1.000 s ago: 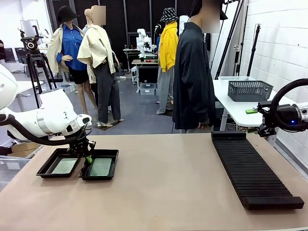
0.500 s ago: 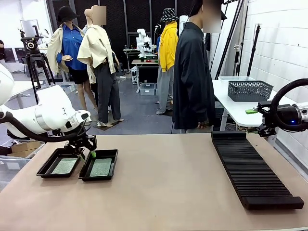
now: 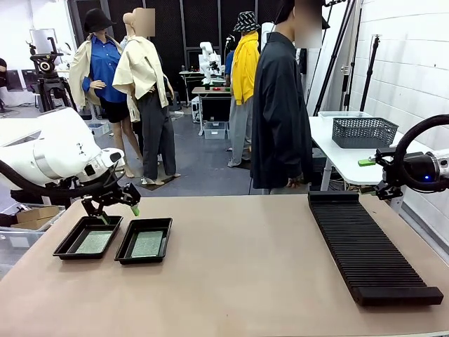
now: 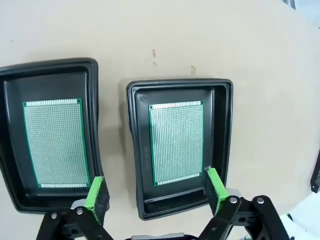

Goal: Inspect and transfer BCBs to ESD trays.
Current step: Pick up the ESD tray and place it on the left side of the table.

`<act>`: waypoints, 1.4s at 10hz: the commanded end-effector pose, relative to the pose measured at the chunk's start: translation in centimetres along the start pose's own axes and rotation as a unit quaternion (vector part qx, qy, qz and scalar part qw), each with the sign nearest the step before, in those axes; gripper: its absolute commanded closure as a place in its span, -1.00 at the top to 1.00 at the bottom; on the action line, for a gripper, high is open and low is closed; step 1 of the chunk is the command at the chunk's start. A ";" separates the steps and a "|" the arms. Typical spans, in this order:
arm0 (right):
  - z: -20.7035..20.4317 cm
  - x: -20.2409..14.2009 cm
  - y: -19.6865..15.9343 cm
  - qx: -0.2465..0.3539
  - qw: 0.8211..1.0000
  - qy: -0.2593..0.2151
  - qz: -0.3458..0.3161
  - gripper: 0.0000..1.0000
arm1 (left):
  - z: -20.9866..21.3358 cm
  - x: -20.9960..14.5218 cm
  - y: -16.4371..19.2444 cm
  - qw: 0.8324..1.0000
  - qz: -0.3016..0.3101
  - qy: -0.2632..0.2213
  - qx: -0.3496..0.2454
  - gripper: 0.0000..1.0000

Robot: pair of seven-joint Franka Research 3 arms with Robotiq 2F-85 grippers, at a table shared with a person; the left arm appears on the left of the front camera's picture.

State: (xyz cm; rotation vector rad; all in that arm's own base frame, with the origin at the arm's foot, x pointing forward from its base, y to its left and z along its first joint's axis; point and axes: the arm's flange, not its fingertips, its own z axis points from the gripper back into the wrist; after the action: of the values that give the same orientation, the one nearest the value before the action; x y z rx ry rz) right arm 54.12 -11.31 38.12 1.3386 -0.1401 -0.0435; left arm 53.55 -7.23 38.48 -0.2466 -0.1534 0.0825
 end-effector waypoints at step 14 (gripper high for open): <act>-0.2 -0.2 0.1 -0.004 1.000 0.001 -0.003 1.00 | 0.0 -0.2 0.0 1.000 0.000 0.003 0.000 1.00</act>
State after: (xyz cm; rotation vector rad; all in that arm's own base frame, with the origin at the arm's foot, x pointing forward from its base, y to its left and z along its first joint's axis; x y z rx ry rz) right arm 54.12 -11.31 38.12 1.3386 -0.1401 -0.0436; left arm 53.34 -7.31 38.24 -0.2449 -0.1373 0.0812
